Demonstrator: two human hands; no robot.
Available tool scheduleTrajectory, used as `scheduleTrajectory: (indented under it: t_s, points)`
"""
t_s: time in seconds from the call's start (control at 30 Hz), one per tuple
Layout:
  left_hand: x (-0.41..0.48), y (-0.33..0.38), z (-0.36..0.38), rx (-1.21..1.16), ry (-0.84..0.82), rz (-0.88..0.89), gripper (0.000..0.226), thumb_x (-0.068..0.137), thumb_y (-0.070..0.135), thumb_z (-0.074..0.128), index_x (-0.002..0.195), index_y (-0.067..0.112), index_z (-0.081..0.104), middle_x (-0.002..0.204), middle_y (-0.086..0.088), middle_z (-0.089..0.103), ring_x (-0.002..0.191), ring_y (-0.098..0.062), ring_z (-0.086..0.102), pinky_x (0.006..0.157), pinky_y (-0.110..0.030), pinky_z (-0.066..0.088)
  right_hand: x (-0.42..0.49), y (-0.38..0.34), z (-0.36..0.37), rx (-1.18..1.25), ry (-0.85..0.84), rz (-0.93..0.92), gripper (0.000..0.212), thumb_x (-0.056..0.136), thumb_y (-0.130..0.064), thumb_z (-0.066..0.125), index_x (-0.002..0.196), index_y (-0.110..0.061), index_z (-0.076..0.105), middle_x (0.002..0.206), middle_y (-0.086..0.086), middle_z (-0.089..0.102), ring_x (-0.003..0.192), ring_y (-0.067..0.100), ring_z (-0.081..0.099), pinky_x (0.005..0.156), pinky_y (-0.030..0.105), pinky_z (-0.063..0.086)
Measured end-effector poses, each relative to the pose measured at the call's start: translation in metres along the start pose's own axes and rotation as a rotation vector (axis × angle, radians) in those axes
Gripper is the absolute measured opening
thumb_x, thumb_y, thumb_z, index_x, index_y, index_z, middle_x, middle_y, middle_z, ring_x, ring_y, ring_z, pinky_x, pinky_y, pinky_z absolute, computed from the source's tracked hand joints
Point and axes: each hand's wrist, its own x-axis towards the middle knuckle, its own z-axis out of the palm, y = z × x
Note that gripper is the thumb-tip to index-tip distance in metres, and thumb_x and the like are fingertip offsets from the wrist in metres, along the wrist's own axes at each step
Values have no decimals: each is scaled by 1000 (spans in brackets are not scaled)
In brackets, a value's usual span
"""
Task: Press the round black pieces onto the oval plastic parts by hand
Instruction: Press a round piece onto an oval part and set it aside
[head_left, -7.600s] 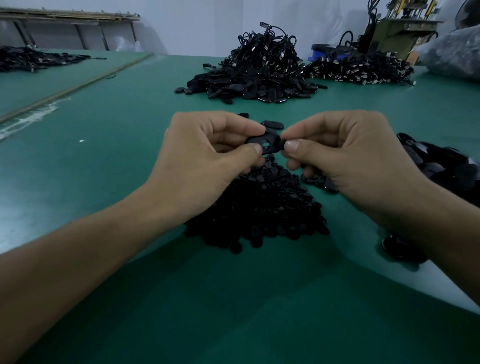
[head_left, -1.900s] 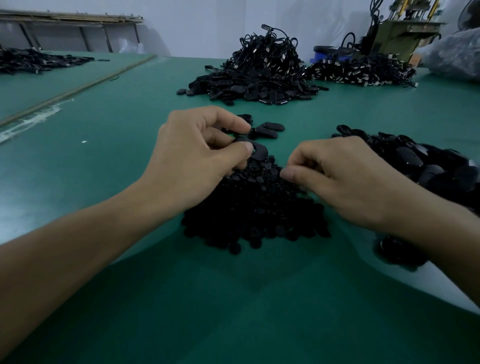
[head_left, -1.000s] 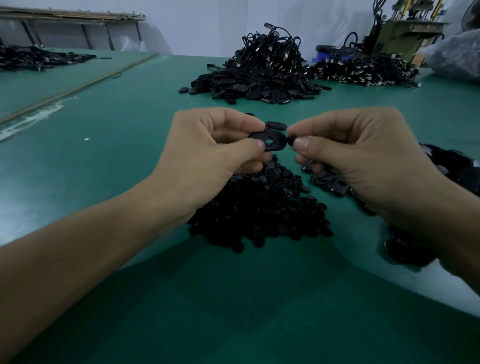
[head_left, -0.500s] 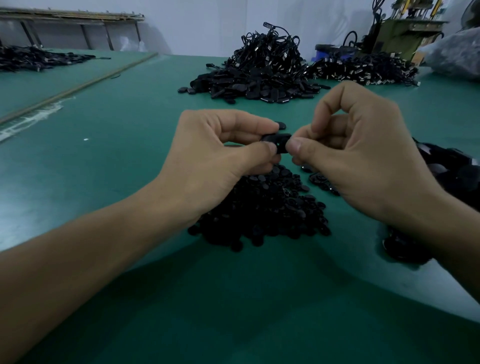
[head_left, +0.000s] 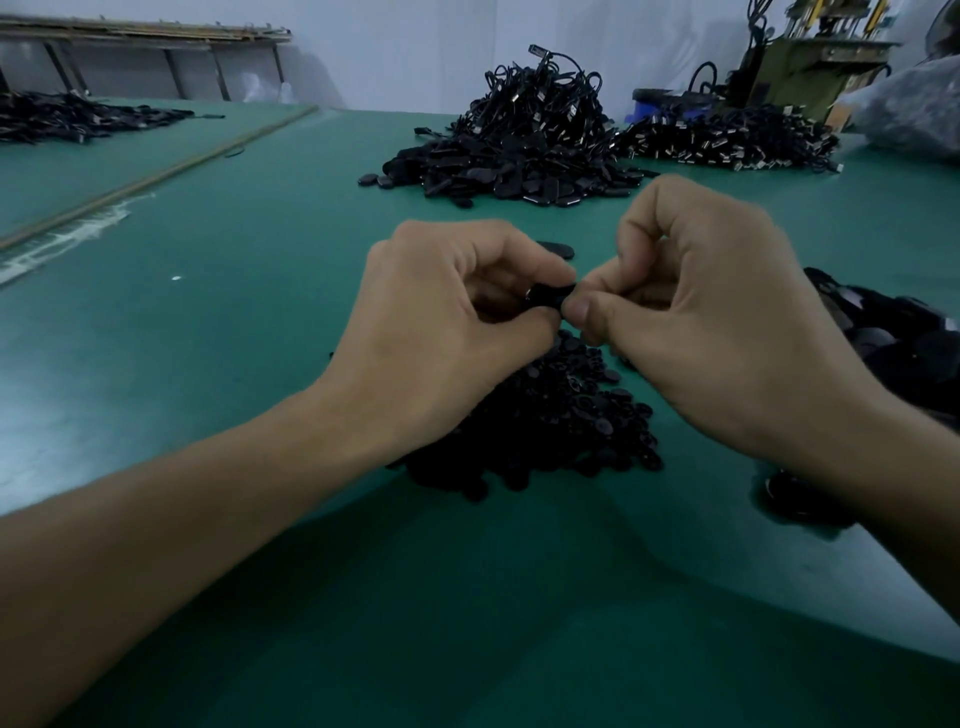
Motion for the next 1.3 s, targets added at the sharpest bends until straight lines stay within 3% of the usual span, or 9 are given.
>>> scheduleTrajectory:
  t_s: [0.13, 0.3, 0.43, 0.57, 0.7, 0.83, 1.0, 1.17, 1.3]
  points:
    - [-1, -2, 1, 50, -13, 67, 22, 81, 1, 76, 94, 19, 74, 78, 6, 75, 71, -8, 72, 67, -20, 55, -1, 2, 1, 36, 43, 32, 43, 79, -15, 78, 68, -31, 40, 72, -3, 73, 61, 5, 69, 57, 35, 56]
    - [-1, -6, 1, 189, -11, 169, 12, 83, 7, 74, 92, 14, 73, 79, 5, 74, 72, -13, 72, 68, -34, 58, 0, 2, 2, 232, -55, 160, 40, 88, 5, 69, 68, -20, 47, 71, 12, 74, 66, 19, 74, 69, 43, 63]
    - [1, -9, -3, 261, 17, 152, 14, 82, 11, 72, 92, 20, 70, 78, 10, 71, 73, -7, 68, 67, -28, 56, 0, 1, 1, 312, -140, 169, 38, 91, 14, 60, 71, -17, 53, 74, 11, 75, 70, 18, 76, 70, 32, 63]
    - [2, -9, -5, 267, -22, 119, 15, 80, 11, 74, 91, 21, 70, 76, 10, 70, 71, -6, 68, 66, -22, 56, -1, 3, 3, 88, -102, 84, 29, 89, 1, 66, 77, -25, 60, 72, -4, 75, 69, 13, 74, 73, 43, 63]
    - [3, -6, -4, 132, -61, 44, 16, 75, 15, 74, 84, 25, 65, 75, 4, 71, 63, -11, 68, 63, -27, 57, 0, 9, 1, -16, -36, 51, 14, 83, -22, 80, 87, -31, 70, 77, -12, 72, 74, 1, 69, 73, 23, 58]
    - [5, -4, -6, -27, -85, -80, 22, 73, 13, 77, 84, 26, 64, 75, 7, 75, 64, -13, 71, 66, -29, 57, 2, 12, -1, 28, -118, 73, 10, 87, -20, 76, 90, -29, 73, 82, -14, 75, 80, 1, 71, 82, 26, 58]
    - [6, -3, -7, -205, -92, -180, 25, 81, -7, 76, 90, 15, 65, 70, 1, 75, 59, -10, 69, 61, -18, 55, 3, 14, -2, 113, -136, 83, 12, 87, -15, 75, 88, -26, 70, 76, -10, 75, 70, 4, 72, 69, 18, 58]
    - [5, -3, -7, -249, -85, -212, 20, 80, -4, 78, 87, 13, 69, 72, -4, 76, 66, -17, 74, 65, -22, 58, 4, 16, -4, 105, -111, 75, 8, 83, -21, 76, 83, -27, 70, 74, -8, 74, 68, 7, 71, 65, 18, 56]
    - [5, -3, -6, -211, -69, -191, 21, 80, -5, 78, 85, 14, 70, 74, -10, 75, 65, -20, 74, 65, -25, 61, 3, 16, -3, 37, -113, 60, 9, 84, -23, 75, 82, -28, 69, 76, -7, 73, 69, 6, 69, 69, 26, 57]
